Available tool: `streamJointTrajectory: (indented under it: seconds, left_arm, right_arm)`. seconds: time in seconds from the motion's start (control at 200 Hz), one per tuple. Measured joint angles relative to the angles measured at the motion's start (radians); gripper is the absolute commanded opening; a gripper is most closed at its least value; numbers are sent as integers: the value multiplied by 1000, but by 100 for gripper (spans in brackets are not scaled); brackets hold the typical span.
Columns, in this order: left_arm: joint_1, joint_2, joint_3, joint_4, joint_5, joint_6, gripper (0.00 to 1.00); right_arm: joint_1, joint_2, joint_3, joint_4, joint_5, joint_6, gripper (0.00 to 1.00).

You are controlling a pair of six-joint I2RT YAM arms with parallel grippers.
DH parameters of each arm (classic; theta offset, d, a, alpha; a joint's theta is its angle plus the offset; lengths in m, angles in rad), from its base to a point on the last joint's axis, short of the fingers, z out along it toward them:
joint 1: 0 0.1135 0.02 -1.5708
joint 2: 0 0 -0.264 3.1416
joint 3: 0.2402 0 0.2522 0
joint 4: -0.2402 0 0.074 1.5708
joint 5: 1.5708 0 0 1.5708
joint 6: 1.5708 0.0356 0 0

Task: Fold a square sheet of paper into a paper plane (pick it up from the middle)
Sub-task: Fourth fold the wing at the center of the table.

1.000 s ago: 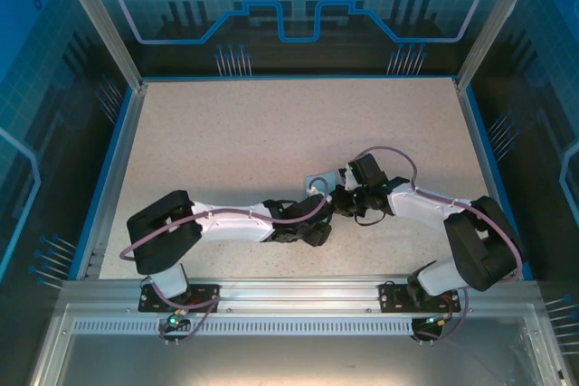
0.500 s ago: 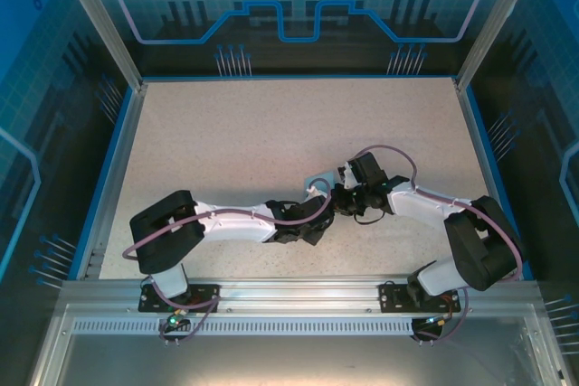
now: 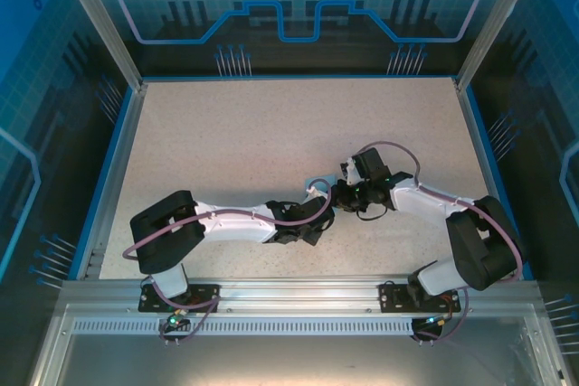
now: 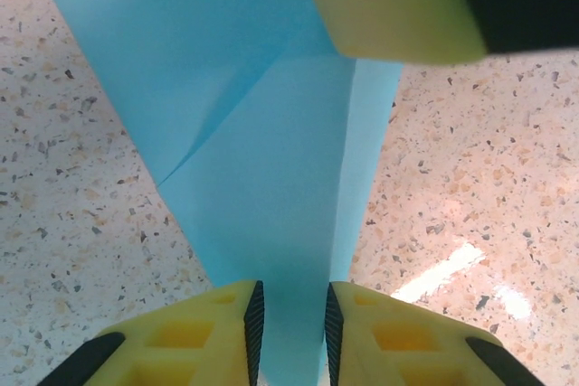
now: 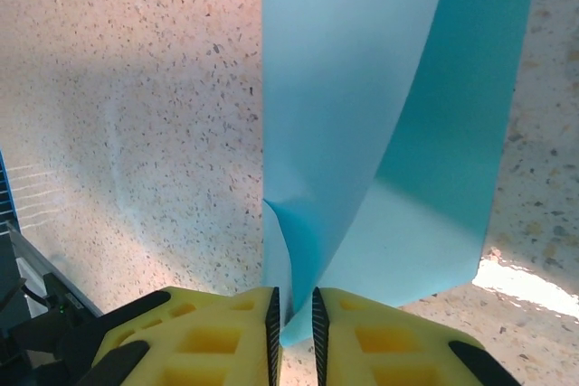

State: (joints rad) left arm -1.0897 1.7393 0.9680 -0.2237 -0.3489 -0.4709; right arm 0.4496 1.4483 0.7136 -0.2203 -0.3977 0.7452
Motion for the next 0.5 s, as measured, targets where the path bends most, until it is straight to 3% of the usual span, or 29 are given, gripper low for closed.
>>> streamJointTrajectory:
  seconds: [0.5]
  left_arm:
    - [0,11,0,-3,-18,-31,15]
  right_arm:
    - [-5,20,15,-1,-34,-32,21]
